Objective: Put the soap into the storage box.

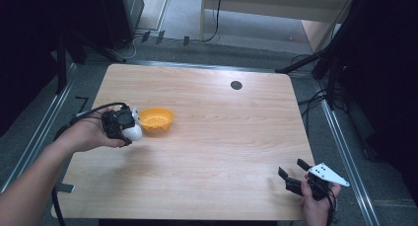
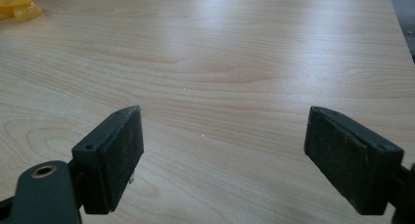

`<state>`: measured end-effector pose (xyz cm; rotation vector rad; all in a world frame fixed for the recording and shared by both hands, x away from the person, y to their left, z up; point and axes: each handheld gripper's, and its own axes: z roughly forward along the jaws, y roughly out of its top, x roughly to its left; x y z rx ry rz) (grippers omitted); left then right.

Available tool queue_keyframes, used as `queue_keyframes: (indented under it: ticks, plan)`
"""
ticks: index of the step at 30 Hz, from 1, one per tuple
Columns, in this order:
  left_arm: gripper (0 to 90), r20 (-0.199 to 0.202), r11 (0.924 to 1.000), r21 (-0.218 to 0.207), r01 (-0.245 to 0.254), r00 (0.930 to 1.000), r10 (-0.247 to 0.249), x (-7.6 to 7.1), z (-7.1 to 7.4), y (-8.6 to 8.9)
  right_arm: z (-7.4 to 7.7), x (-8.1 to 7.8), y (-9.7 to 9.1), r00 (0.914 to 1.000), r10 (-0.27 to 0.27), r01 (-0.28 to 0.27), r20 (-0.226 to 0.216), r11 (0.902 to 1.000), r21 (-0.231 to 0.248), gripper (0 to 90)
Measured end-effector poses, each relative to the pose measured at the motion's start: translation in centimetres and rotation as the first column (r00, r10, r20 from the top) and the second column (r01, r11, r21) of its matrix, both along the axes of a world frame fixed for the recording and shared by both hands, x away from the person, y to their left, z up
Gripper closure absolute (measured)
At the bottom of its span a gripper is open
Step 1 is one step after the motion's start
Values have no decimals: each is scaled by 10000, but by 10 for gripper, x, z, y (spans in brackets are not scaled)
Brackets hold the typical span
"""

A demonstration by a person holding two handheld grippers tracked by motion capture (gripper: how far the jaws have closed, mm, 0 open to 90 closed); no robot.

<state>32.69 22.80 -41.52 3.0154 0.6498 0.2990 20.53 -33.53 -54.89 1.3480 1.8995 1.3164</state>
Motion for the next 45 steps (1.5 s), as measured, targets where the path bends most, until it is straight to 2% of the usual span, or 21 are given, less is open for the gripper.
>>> queue_keyframes:
  ticks: [2,3,7,12,15,18,20,26,29,31,35,39,45]
  plan:
    - [499,1,9996,-84,271,9996,-271,3,5,-2,0,0,0,10000,-1,1,-8,10000,-16,157]
    - [499,92,9983,-49,578,9983,-577,7,10,-5,0,0,0,10000,1,-1,-11,10000,-31,157]
    - [499,192,9951,-169,971,9951,-967,16,18,-11,0,0,0,10000,1,-1,-16,10000,-25,157]
    - [499,210,9909,-198,1328,9910,-1324,25,21,-17,0,0,0,10000,6,-6,-20,10000,-34,157]
    - [499,177,9851,-307,1691,9855,-1687,35,21,-23,0,0,0,10000,9,-9,-24,10000,-27,157]
    - [499,128,9842,-512,1697,9855,-1693,40,19,-25,0,0,0,10000,22,-22,-1,10000,-26,157]
    - [499,97,9834,-489,1749,9846,-1746,48,15,-27,0,0,0,10000,34,-34,-2,10000,-16,157]
    - [499,70,9815,-563,1828,9831,-1827,58,8,-30,0,0,0,10000,62,-62,-3,10000,25,157]
    - [499,61,9777,-346,2071,9783,-2070,66,3,-32,0,0,0,10000,73,-73,-11,10000,53,157]
    - [499,-12,9764,-454,2114,9773,-2116,69,1,-33,0,0,-1,10000,68,-68,-4,10000,53,157]
    - [499,-98,9735,-396,2251,9742,-2257,75,-2,-37,0,0,-1,10000,79,-79,-13,9999,77,157]
    - [499,-61,9738,-526,2211,9751,-2217,80,-2,-40,0,0,-1,10000,77,-77,-4,9999,82,157]
    - [499,-147,9723,-331,2313,9726,-2319,87,-6,-44,0,0,-1,10000,84,-84,40,9999,100,158]
